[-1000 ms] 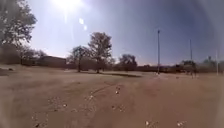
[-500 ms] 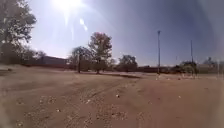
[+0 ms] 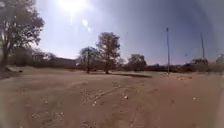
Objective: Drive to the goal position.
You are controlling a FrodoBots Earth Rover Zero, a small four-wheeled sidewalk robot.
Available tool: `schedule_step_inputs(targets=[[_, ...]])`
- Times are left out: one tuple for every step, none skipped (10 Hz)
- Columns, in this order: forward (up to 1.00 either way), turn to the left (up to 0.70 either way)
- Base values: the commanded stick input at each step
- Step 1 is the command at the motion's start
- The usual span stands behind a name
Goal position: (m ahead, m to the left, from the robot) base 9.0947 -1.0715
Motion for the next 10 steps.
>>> schedule_step_inputs(targets=[[0.50, 0.00], [0.50, 0.00], [0.50, 0.00], [0.50, 0.00], [0.50, 0.00], [0.50, 0.00], [0.50, 0.00], [0.50, 0.00], [0.50, 0.00], [0.50, 0.00]])
